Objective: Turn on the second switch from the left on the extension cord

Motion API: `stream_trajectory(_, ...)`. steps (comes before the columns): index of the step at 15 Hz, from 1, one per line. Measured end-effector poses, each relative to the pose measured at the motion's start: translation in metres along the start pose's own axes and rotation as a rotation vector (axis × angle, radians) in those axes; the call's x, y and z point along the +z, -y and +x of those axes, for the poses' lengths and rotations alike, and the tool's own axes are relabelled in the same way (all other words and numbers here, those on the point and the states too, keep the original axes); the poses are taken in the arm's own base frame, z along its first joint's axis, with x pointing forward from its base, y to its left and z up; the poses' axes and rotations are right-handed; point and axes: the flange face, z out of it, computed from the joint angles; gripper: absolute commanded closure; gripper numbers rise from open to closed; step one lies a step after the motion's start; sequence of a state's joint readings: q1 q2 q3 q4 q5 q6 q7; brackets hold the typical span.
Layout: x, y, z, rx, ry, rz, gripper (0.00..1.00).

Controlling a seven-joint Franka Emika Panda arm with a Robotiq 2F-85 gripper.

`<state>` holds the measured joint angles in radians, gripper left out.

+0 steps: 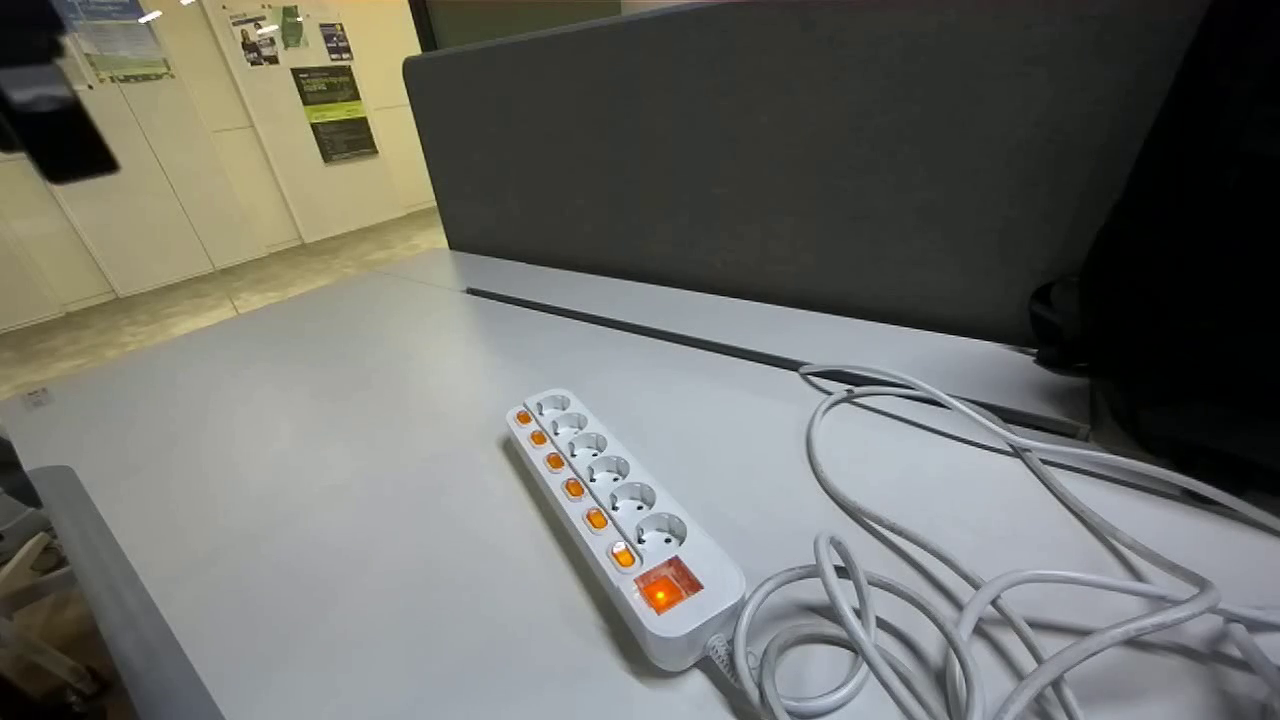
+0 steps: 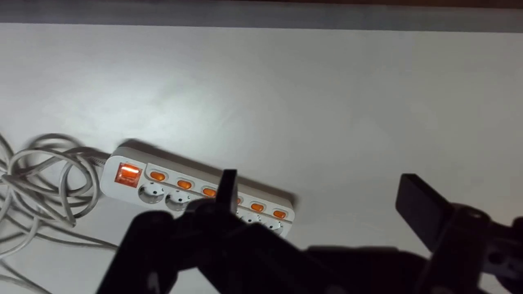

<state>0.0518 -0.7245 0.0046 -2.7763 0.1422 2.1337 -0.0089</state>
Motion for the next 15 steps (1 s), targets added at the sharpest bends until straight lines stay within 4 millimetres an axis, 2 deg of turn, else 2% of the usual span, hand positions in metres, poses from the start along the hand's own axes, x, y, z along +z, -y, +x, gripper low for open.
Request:
stream_trajectory(4, 0.031, -0.016, 0.028, 0.005, -0.019, -0.097, 0.0)
stream_trajectory(7, 0.062, -0.018, 0.052, -0.002, -0.001, -0.176, 0.0)
stream_trajectory(8, 0.073, -0.016, 0.06, -0.006, 0.008, -0.198, 0.25)
stream_trajectory(9, 0.083, -0.014, 0.069, -0.01, 0.017, -0.218, 0.25)
stream_trajectory(12, 0.11, -0.007, 0.095, -0.015, 0.034, -0.245, 0.47)
stream_trajectory(15, 0.127, -0.005, 0.121, -0.006, 0.033, -0.243, 0.69)
